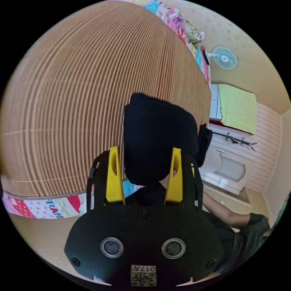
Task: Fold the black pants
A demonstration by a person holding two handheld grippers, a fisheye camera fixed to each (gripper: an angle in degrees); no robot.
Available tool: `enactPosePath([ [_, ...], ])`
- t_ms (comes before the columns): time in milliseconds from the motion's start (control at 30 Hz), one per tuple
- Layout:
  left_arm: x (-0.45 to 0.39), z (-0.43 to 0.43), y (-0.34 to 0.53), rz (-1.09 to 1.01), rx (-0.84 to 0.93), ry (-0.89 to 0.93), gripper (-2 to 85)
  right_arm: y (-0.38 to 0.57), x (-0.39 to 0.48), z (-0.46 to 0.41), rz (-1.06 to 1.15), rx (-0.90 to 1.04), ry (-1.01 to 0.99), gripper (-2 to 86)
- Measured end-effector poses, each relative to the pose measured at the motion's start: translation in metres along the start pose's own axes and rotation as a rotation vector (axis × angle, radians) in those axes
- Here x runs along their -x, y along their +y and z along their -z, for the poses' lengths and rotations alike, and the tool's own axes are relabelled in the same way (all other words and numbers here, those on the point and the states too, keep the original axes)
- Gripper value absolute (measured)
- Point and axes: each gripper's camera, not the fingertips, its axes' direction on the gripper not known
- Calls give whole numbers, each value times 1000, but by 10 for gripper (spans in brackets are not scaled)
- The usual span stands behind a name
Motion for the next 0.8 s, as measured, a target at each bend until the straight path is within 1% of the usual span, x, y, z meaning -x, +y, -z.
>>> enactPosePath([
  [33,12,-22,-1,33,98,138,205,-2,-6,-6,-16,3,-11,116],
  [67,17,-32,0,67,131,199,185,-3,-10,-9,-26,8,-12,135],
  [100,20,-44,7,115,155,285,145,-6,-15,-16,-37,23,-16,171],
  [133,15,-50,14,101,171,349,114,-11,-20,-25,-40,47,-25,207],
  [200,0,-58,27,66,189,405,89,-18,-25,-38,-39,83,-34,248],
  [233,-10,-64,36,68,204,466,83,-23,-27,-45,-32,89,-28,269],
  [333,-31,-68,64,113,188,588,77,-39,-26,-54,21,55,-37,306],
  [433,-49,-62,88,142,172,592,75,-60,-25,-51,68,-48,-135,288],
  [500,-58,-53,99,131,166,556,75,-72,-28,-58,14,-46,-105,264],
  [567,-64,-36,105,103,118,524,76,-79,-23,-77,36,8,-66,235],
  [667,-67,12,109,58,5,549,75,-91,-2,-127,138,108,-62,186],
  [700,-68,37,111,33,-51,553,75,-98,8,-157,177,169,-59,168],
  [767,-68,79,119,2,-147,543,76,-110,23,-212,228,281,-51,157],
  [800,-68,110,126,0,-216,537,76,-116,33,-254,259,360,-52,154],
])
